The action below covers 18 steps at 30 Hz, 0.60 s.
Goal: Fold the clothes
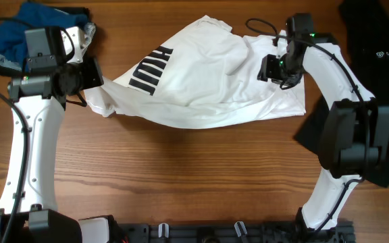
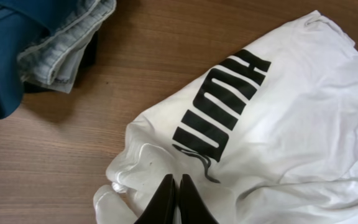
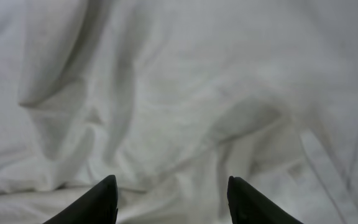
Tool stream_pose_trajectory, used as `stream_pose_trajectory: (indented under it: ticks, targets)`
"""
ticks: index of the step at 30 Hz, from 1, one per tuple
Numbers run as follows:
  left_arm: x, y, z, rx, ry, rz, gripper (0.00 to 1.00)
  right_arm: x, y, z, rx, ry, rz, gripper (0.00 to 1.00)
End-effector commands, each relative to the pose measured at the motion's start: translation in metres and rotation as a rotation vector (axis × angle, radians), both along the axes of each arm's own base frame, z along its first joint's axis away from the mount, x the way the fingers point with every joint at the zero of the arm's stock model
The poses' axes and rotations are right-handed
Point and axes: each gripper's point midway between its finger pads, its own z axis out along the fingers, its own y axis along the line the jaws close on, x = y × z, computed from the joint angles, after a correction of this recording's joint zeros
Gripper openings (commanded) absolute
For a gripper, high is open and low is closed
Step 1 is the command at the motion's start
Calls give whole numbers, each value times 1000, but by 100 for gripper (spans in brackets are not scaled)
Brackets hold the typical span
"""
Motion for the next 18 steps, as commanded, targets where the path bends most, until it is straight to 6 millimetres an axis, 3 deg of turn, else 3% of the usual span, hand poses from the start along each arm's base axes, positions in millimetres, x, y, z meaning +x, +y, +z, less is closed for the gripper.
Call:
stream_pose_trajectory:
  ticks: [1, 5, 9, 14, 18]
  targets:
    - [5, -8, 5, -11, -22, -11, 4, -11, -15, 12, 14, 58, -73, 58]
    - [6, -8, 6, -10, -29, -11, 4, -47, -28, 18, 1, 191, -101, 59]
    - [7, -8, 5, -10, -28, -11, 4, -60, -41, -1, -74, 237, -155, 54]
    - [7, -8, 5, -9, -28, -11, 4, -57, -43, -41, -72, 188, -226, 44]
    - [8, -7, 6, -2, -37, -11, 4, -40, -43, -47, -64, 108, -234, 43]
